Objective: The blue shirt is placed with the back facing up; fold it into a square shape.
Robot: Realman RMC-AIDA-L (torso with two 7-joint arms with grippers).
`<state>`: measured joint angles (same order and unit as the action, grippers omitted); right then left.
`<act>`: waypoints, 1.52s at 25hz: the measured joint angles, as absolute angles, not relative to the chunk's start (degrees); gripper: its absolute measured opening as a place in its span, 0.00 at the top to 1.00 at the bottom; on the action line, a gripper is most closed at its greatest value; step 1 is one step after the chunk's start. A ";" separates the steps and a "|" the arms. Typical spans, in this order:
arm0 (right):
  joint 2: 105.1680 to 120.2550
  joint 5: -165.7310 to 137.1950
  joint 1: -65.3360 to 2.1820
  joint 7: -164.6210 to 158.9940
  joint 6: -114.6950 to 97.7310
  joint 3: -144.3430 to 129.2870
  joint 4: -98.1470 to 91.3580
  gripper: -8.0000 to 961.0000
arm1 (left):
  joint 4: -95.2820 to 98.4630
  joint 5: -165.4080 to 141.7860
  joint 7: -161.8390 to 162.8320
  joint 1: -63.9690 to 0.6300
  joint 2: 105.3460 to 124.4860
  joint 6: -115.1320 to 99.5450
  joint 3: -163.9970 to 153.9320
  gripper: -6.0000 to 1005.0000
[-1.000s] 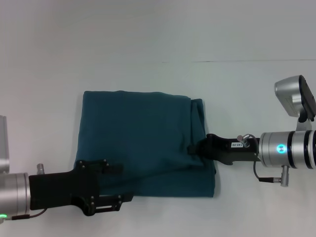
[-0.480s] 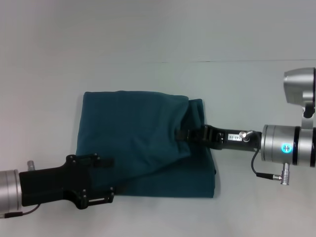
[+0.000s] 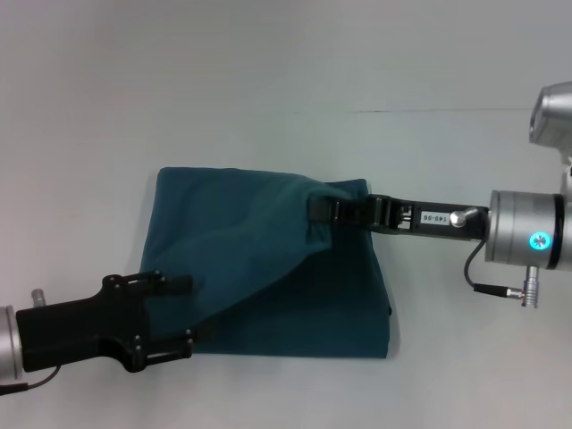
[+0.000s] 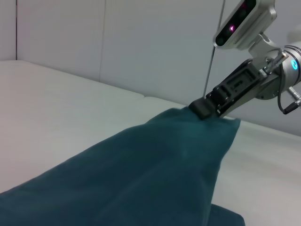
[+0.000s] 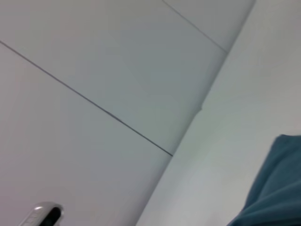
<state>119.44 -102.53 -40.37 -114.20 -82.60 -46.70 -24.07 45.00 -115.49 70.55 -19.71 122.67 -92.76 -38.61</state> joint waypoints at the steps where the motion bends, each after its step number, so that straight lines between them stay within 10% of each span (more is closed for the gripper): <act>1: 119.37 -102.43 -40.24 -114.21 -83.29 -46.70 -24.45 0.98 | 45.00 -115.46 70.74 -19.69 122.66 -92.98 -38.41 0.29; 27: 117.09 -109.74 -31.38 -117.53 -79.79 -46.53 -25.29 0.92 | 44.82 -115.64 73.21 -20.21 123.14 -93.43 -38.10 0.29; 38: 113.62 -109.67 -34.17 -123.94 -75.54 -42.38 -25.80 0.54 | 44.94 -115.22 72.95 -20.79 123.14 -92.67 -37.89 0.29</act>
<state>113.62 -109.67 -34.17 -123.94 -75.54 -42.38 -25.80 44.94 -115.22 72.94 -20.79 123.14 -92.67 -37.89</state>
